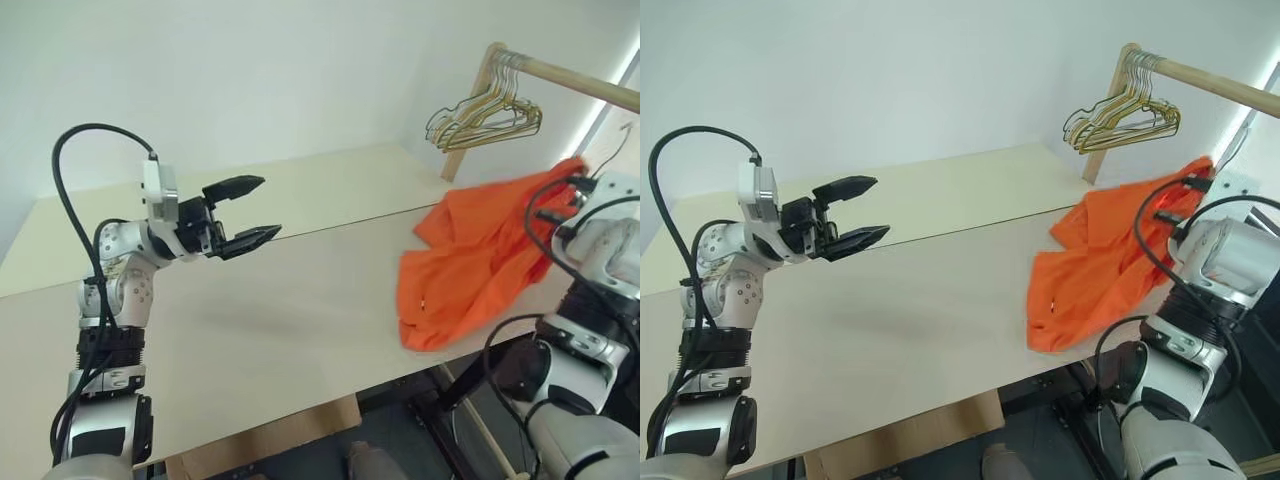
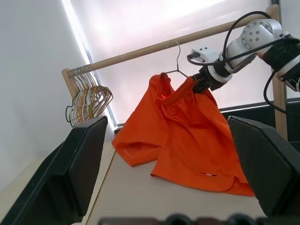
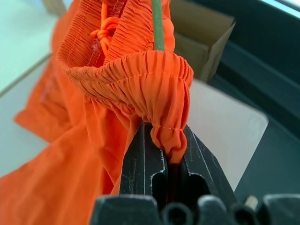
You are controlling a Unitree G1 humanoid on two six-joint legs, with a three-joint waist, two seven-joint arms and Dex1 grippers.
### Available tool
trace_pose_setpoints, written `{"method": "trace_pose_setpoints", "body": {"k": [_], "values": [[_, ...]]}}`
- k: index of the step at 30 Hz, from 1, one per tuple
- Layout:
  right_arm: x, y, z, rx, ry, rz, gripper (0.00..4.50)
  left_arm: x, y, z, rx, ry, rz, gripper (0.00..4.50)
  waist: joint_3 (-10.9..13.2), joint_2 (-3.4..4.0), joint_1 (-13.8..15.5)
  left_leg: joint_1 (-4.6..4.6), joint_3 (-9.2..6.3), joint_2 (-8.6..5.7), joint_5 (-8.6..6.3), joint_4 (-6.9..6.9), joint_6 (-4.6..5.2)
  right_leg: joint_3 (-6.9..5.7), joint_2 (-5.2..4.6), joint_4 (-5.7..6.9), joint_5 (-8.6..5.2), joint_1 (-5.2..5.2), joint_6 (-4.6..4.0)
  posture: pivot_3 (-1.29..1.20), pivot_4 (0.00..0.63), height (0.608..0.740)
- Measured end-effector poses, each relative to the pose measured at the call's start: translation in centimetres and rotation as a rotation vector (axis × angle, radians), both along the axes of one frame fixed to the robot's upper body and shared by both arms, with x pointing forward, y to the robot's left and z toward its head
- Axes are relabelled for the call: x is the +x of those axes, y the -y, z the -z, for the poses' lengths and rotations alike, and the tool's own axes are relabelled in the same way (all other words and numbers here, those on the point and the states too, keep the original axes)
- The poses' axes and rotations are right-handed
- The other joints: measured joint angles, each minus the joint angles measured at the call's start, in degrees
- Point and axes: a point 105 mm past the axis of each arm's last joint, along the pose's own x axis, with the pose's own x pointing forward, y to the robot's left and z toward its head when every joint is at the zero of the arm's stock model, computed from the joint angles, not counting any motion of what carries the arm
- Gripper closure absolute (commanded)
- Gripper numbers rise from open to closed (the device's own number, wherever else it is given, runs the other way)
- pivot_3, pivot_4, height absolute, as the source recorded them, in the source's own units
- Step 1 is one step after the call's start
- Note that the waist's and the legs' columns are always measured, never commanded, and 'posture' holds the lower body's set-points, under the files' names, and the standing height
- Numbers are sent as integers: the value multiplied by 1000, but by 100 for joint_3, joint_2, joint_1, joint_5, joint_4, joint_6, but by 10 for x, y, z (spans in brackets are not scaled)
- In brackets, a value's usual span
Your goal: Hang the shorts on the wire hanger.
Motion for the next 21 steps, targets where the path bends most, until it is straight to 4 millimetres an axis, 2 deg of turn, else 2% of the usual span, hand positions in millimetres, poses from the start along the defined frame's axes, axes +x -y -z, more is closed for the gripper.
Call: {"method": "trace_pose_setpoints", "body": {"k": [4, 9, 11, 21], "values": [[13, 2, -12, 19, 38, -14, 4500, -4, 0, 3, -5, -21, 5, 49, 0, 2, -53, 6, 1, -2, 0, -2, 0, 2, -1, -3, 0, 6, 1, -165, 0, 740], [26, 28, -42, 78, 134, 16, 4500, -7, 1, 4, 14, -24, 13, 49, 11, 20, -57, 7, 8, -6, 0, -13, 1, 4, -2, -14, -2, 7, 2, -166, 0, 740], [30, 35, -47, 122, 169, 34, 4500, -7, 1, 4, 15, -25, 13, 49, 12, 22, -63, 11, 21, -6, 0, -18, 1, 5, -1, -20, -2, 10, 2, -166, 0, 740], [40, 56, -26, 313, 223, 95, 4500, -7, 4, 4, 19, -26, 13, 49, 15, 25, -70, 14, 63, -6, -1, -30, 2, 23, 0, -35, -3, 11, 5, -152, 0, 740]]}}
